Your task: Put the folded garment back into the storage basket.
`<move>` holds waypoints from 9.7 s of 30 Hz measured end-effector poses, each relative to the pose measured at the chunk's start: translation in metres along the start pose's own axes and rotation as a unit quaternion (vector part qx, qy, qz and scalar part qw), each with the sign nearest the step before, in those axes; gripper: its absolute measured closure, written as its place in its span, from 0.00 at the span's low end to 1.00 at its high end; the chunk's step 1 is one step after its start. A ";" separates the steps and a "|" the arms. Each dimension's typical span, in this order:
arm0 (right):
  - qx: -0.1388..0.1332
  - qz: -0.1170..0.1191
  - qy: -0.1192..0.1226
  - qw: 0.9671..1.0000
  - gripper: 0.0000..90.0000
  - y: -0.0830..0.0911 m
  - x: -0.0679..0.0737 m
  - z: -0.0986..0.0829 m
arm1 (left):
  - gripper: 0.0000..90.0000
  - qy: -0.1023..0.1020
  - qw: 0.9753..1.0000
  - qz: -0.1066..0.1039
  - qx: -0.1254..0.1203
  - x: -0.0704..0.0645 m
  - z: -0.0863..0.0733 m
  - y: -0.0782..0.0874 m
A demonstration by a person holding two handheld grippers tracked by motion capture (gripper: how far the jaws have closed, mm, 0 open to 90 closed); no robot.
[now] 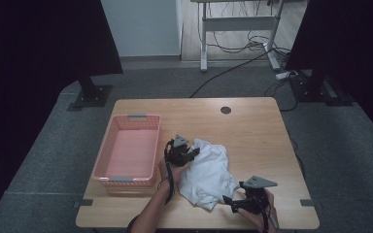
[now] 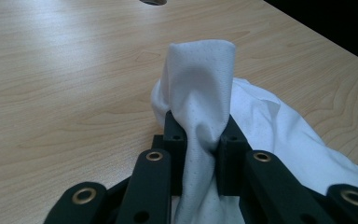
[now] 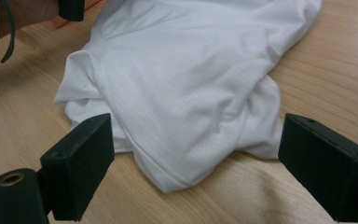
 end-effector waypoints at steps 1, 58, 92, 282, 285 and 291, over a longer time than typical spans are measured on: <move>0.003 0.000 0.000 1.000 0.11 -0.002 0.000 0.000 | 0.85 0.000 1.000 0.000 0.000 0.000 0.000 0.000; 0.044 -0.054 0.044 0.997 0.59 -0.046 0.015 0.008 | 0.85 0.019 1.000 0.002 -0.005 -0.003 -0.005 0.001; -0.028 -0.046 0.031 0.998 0.80 -0.028 0.030 0.021 | 0.85 0.023 0.999 -0.009 -0.037 -0.012 0.007 0.013; -0.141 0.018 0.103 0.984 0.80 -0.051 0.102 0.179 | 0.85 0.050 0.986 0.052 -0.151 0.073 0.079 0.167; -0.140 0.020 0.103 0.985 0.80 -0.054 0.103 0.180 | 0.85 0.049 0.986 0.054 -0.150 0.074 0.079 0.169; -0.142 0.024 0.104 0.984 0.80 -0.058 0.107 0.185 | 0.85 0.050 0.985 0.060 -0.153 0.078 0.079 0.174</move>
Point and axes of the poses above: each handheld gripper's, and its own axes: y roughly backward along the jaws, z roughly out of its top, x roughly to its left, the point moved 4 cm from there along -y, roughly forward along the jaws, and after that the axes turned 8 degrees about y, right-handed, at the moved point
